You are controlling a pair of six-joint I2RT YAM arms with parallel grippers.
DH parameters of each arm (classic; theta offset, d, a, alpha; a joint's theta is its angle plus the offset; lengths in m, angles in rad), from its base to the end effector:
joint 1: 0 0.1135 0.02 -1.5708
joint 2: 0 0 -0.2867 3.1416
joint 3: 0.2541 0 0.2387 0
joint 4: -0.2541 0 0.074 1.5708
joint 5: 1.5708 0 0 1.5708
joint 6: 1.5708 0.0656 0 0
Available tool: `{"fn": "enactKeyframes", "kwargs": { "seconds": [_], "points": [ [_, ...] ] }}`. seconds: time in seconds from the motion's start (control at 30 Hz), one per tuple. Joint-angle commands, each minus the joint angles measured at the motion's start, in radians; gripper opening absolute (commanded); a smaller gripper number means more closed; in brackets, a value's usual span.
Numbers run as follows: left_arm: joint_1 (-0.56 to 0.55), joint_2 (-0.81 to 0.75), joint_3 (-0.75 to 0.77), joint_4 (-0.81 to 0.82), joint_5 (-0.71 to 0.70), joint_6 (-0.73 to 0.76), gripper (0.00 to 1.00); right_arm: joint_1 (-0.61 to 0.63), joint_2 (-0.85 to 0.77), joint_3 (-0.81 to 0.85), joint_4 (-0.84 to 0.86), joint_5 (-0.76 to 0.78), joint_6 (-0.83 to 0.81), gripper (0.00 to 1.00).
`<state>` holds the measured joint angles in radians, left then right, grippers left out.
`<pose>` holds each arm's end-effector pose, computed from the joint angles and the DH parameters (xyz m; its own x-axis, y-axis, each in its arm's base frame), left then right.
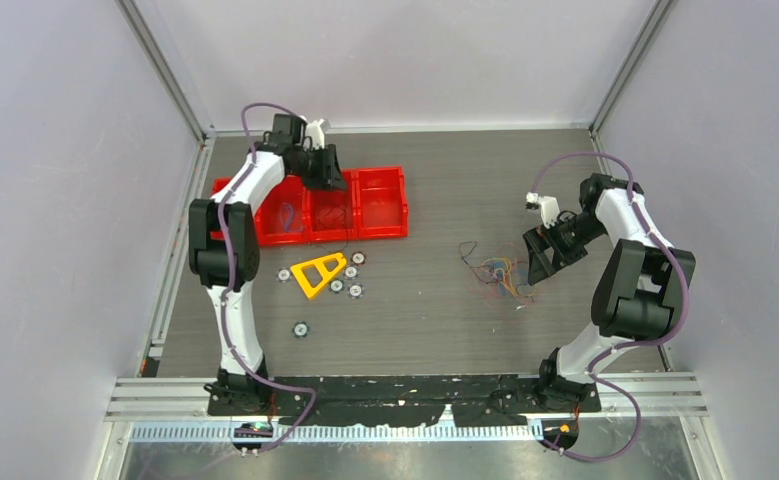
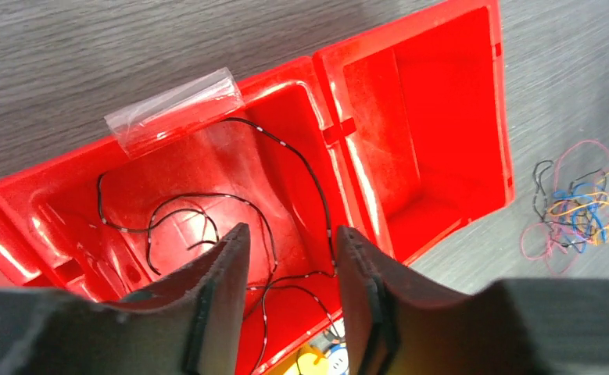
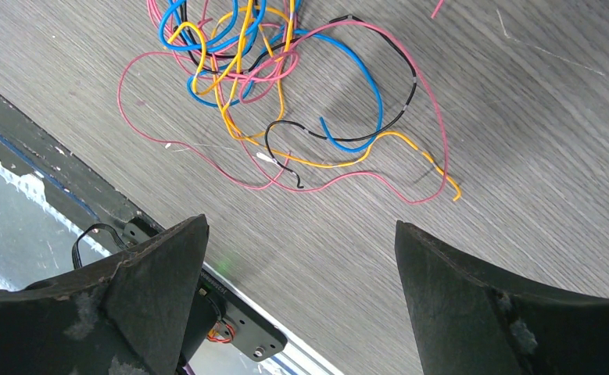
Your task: Untangle the cables
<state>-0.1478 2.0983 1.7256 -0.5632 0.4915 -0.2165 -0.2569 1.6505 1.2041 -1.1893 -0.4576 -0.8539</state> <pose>0.4697 -0.1012 0.2268 -0.8651 -0.0627 -0.4976 0.2261 0.8369 -0.4985 0.2671 -0.0402 0.2211 -0.8269 -0.4820 -0.2897 -0.5596 0.7565 0.3386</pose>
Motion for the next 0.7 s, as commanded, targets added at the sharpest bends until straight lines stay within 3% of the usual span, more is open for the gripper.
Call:
{"fn": "enactKeyframes", "kwargs": {
  "seconds": [0.0, 0.13, 0.27, 0.43, 0.67],
  "points": [
    [0.001, -0.105, 0.027, -0.010, 0.054, 0.072, 0.49, 0.005, -0.015, 0.001, -0.005, -0.006, 0.001, 0.95],
    [-0.001, -0.247, -0.013, -0.081, 0.054, 0.268, 0.52, 0.004, -0.023, -0.003, -0.007, -0.007, 0.001, 0.95],
    [0.001, -0.356, -0.052, -0.222, 0.026, 0.492, 0.66, 0.004, -0.029, 0.000, -0.010, -0.015, 0.001, 0.95],
    [-0.006, -0.457, -0.174, -0.441, 0.077, 0.923, 0.61, 0.004, -0.036, 0.010, -0.020, -0.027, 0.004, 0.95],
    [-0.060, -0.578, -0.469, -0.312, 0.019, 1.350, 0.57, 0.004, -0.029, 0.018, -0.030, -0.039, 0.010, 0.95]
  ]
}}
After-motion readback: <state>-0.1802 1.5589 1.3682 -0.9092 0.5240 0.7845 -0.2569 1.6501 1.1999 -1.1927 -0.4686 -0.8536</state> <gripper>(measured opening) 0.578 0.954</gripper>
